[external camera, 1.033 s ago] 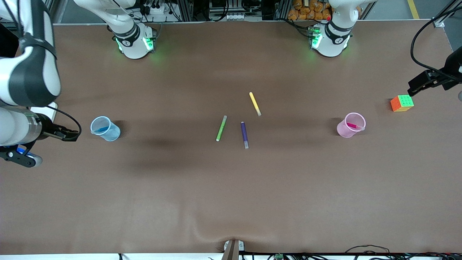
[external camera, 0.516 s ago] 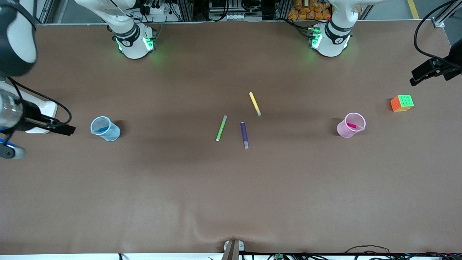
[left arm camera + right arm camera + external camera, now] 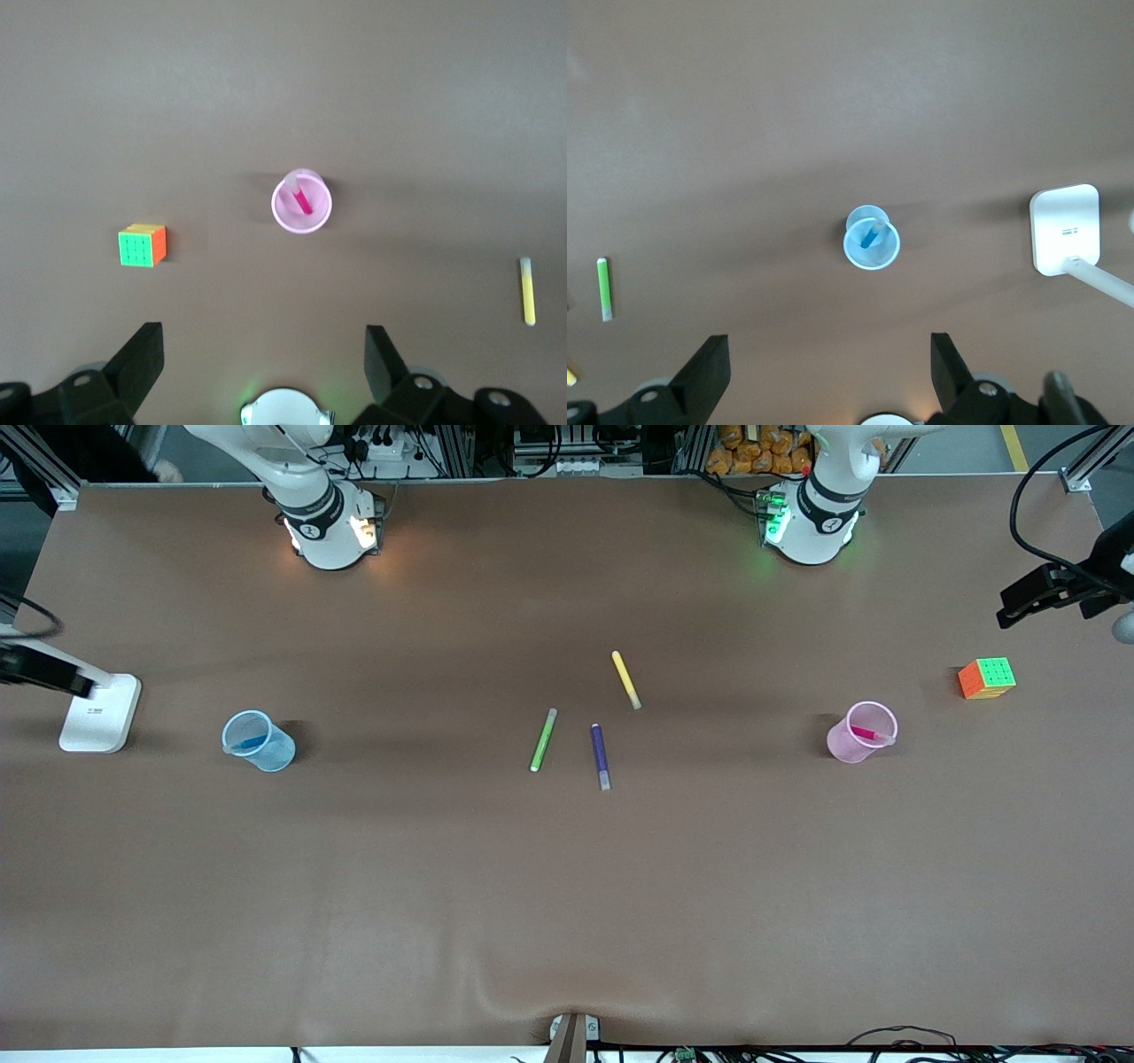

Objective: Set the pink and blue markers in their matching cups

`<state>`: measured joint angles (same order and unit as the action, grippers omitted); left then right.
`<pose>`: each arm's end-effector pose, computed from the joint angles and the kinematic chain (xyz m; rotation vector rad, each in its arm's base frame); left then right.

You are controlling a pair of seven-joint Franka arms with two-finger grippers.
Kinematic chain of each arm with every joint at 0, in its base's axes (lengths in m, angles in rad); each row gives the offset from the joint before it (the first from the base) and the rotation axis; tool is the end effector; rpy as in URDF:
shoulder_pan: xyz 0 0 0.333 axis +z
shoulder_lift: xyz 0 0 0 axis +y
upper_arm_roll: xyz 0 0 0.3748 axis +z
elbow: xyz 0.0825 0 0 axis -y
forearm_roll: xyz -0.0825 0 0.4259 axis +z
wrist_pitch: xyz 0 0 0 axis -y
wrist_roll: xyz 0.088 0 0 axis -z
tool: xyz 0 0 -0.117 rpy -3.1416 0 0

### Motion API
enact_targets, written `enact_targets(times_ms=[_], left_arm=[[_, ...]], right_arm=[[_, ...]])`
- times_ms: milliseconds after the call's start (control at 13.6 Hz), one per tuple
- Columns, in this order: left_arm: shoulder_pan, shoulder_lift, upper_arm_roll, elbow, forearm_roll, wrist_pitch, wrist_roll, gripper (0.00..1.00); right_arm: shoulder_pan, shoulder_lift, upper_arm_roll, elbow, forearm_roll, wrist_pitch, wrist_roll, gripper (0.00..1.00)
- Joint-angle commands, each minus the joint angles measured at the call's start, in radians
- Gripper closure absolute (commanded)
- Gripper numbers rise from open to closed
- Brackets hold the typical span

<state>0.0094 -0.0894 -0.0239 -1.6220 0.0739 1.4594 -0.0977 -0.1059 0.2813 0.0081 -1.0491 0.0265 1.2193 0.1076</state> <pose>0.5504 0.0006 0.6896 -3.0570 -0.1360 0.1054 0.6489 -0.0610 0.7257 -3.0945 0.3071 0.1731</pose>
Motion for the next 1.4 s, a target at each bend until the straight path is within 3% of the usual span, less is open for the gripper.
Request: enact_targets(times_ms=[0, 148, 295, 1328], left_arm=[[-0.008, -0.023, -0.013, -0.012, -0.016, -0.021, 0.015, 0.00], [-0.011, -0.023, -0.014, -0.009, -0.016, -0.014, 0.015, 0.00], [-0.011, -0.021, -0.030, -0.009, -0.016, -0.002, 0.015, 0.00], [-0.002, -0.013, -0.040, 0.004, -0.052, 0.004, 0.015, 0.00]], right_arm=[[0.006, -0.138, -0.002, -0.202, 0.018, 0.084, -0.014, 0.00], [0.006, -0.252, 0.000, -0.384, 0.009, 0.208, -0.029, 0.00], [0.008, -0.318, 0.003, -0.492, 0.007, 0.261, -0.034, 0.00], [0.012, -0.321, 0.015, -0.502, -0.034, 0.252, -0.086, 0.00]])
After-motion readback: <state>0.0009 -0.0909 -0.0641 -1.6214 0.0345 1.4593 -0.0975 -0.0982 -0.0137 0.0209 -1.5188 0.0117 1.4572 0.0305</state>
